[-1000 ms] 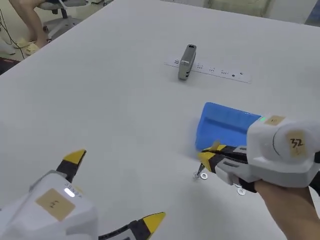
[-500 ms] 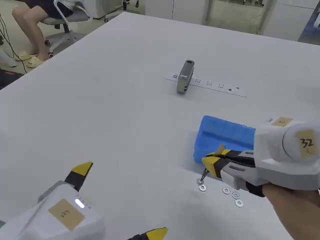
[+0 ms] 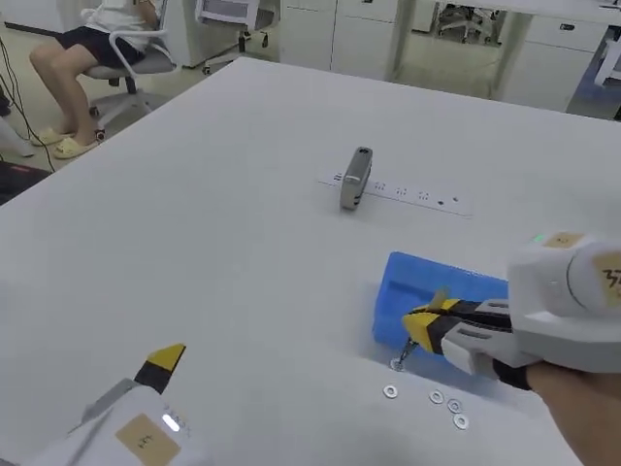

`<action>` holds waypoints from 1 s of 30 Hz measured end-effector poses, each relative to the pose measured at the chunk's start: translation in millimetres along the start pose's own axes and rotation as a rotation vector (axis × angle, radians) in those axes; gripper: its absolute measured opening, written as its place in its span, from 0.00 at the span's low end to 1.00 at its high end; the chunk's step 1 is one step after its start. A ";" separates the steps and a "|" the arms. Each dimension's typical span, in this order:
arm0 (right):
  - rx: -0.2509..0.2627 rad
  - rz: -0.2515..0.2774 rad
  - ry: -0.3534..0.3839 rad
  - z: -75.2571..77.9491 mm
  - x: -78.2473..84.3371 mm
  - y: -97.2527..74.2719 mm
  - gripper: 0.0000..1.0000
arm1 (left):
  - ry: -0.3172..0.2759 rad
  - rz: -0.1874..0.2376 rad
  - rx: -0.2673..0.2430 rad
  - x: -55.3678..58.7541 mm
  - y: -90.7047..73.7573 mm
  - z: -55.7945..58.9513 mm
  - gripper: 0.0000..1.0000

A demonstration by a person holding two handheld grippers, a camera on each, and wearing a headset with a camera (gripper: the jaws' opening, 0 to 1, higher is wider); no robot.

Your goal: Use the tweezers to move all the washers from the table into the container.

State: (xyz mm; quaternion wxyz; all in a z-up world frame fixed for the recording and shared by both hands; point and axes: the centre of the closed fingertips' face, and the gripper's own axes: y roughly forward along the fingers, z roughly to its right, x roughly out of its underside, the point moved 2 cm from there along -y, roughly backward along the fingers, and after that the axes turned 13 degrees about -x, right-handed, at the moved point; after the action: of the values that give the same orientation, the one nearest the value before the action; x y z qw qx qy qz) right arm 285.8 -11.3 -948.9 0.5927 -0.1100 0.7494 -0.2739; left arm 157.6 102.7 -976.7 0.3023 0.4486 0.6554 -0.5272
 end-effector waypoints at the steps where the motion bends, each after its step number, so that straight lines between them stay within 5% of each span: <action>1: 0.002 0.001 -0.005 0.1 -1.6 -1.0 0.00 | -0.003 0.000 0.004 -0.3 0.0 0.8 0.99; 30: 0.026 0.007 -0.031 20.5 -19.6 -8.2 0.00 | 0.029 -0.026 0.010 3.3 0.0 2.2 0.96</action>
State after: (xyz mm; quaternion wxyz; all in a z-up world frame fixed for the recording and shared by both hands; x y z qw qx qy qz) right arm 309.3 -14.3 -931.2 0.6066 -0.1040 0.7368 -0.2799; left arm 156.1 101.5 -980.1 0.2834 0.4490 0.6630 -0.5277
